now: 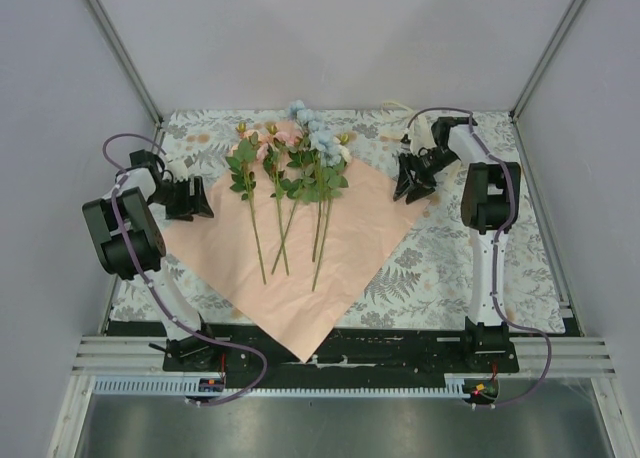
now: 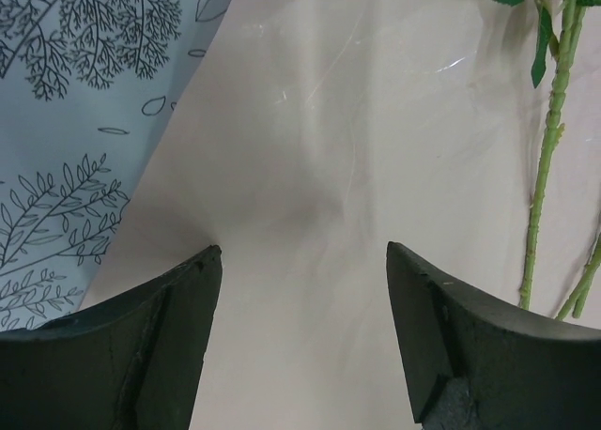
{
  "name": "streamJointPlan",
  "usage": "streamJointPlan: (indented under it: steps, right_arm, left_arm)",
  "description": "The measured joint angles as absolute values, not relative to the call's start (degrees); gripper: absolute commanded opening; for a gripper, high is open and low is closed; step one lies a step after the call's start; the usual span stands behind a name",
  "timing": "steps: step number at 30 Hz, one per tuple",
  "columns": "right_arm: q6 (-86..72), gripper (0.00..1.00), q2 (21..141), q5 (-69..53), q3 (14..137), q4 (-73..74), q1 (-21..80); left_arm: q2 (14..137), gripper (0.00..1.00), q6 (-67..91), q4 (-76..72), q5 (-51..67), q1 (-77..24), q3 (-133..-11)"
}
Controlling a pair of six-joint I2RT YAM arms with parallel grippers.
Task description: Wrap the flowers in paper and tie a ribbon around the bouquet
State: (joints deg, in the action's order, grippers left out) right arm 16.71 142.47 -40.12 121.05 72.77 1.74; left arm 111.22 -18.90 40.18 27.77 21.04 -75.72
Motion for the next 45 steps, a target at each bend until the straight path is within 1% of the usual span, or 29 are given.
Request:
streamJointPlan:
  steps: [3,7,11,15,20,27,30,32,33,36,38,39,40,45]
  right_arm:
    - [17.15,0.98,141.95,-41.34,123.17,74.28,1.58]
    - [20.67,0.98,140.55,-34.39,126.34,71.72,1.65]
    - [23.27,0.98,139.74,-27.86,123.72,71.66,1.26]
    - [23.62,0.98,138.12,-24.21,120.55,72.77,0.73]
    - [22.46,0.96,138.10,-24.93,120.05,74.37,0.93]
    - [17.54,0.97,139.52,-32.32,120.42,77.19,2.26]
    - [15.73,0.89,139.87,-35.57,120.11,76.97,2.74]
    - [14.94,0.79,139.96,-36.99,119.63,75.99,2.87]
    - [14.41,0.72,139.96,-37.74,119.28,75.35,2.96]
    - [12.84,0.48,139.96,-38.09,118.41,73.60,3.16]
    - [11.90,0.28,139.92,-36.95,117.69,72.07,3.16]
    - [11.60,0.16,139.87,-35.94,117.12,71.11,3.14]
    - [11.73,0.00,139.83,-35.20,116.60,70.39,3.09]
    - [11.53,0.00,139.35,-32.10,115.20,68.86,2.52]
  left_arm:
    - [112.07,0.78,-18.87,40.21,28.47,21.02,-76.88]
    - [112.46,0.78,-18.87,40.23,28.73,21.02,-77.32]
    - [112.46,0.77,-18.87,40.23,28.84,21.02,-77.32]
    - [112.46,0.77,-18.87,40.14,28.91,21.02,-77.32]
    - [112.46,0.77,-18.90,40.14,28.91,21.02,-77.32]
    - [112.46,0.77,-18.90,40.10,29.10,21.02,-77.32]
    - [112.46,0.77,-18.87,40.07,29.19,21.02,-77.32]
    - [112.46,0.77,-18.83,40.03,29.21,21.02,-77.32]
    - [112.46,0.77,-18.81,39.97,29.28,21.02,-77.32]
    - [112.46,0.77,-18.70,39.77,29.63,21.02,-77.30]
    - [112.46,0.77,-18.61,39.66,29.74,20.99,-77.30]
    - [112.46,0.77,-18.52,39.62,29.74,20.97,-77.30]
    - [112.46,0.77,-18.50,39.59,29.74,20.97,-77.30]
    - [112.46,0.77,-18.50,39.38,29.67,20.86,-77.30]
